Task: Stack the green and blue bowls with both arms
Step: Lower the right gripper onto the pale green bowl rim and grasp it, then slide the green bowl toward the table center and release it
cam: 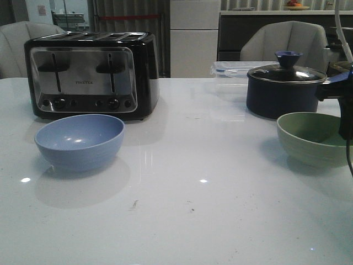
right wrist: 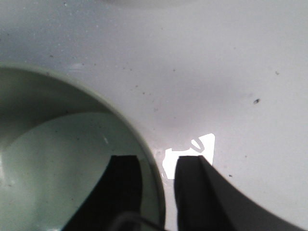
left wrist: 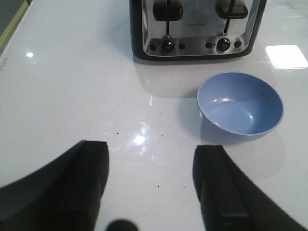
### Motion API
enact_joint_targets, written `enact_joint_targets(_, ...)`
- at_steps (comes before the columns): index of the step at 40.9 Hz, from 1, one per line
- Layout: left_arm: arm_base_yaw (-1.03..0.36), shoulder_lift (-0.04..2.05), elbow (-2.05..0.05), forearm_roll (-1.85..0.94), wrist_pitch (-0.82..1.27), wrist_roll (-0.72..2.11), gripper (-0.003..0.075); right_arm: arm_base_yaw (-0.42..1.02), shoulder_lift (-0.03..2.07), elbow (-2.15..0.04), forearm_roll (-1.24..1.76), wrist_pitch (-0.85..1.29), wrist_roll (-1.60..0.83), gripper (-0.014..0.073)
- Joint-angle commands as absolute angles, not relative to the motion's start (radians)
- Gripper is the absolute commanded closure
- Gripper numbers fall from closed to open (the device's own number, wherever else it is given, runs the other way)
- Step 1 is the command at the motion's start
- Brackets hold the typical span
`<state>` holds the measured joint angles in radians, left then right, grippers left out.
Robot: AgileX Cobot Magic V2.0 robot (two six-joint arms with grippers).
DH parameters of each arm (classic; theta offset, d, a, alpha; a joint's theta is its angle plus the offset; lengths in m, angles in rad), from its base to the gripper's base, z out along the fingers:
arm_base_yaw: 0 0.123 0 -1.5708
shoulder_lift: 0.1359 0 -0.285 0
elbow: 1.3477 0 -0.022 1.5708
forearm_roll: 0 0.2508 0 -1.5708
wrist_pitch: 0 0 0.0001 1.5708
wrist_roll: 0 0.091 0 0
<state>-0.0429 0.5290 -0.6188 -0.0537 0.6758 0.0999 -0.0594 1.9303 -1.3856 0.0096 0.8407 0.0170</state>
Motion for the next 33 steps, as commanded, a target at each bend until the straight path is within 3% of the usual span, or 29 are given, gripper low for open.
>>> enact_joint_targets(1,-0.048,0.539,-0.647,-0.062,0.604,0.098,0.0266,-0.066,1.88,-1.424,0.01,0.842,0.0,0.0413)
enact_joint_targets(8,-0.048,0.539,-0.647,-0.062,0.604,0.098,0.0266,-0.059,1.86,-1.431,0.012,0.855,0.0,0.0545)
enact_joint_targets(21,-0.048,0.539,-0.647,-0.062,0.598,0.098,0.0266,0.133,1.715,-1.431,0.08,0.85,-0.054,0.0539)
enact_joint_targets(33,-0.048,0.539,-0.647,-0.062,0.596,0.098,0.0266,0.382,1.752,-1.43,0.095,0.832,-0.054,0.0539)
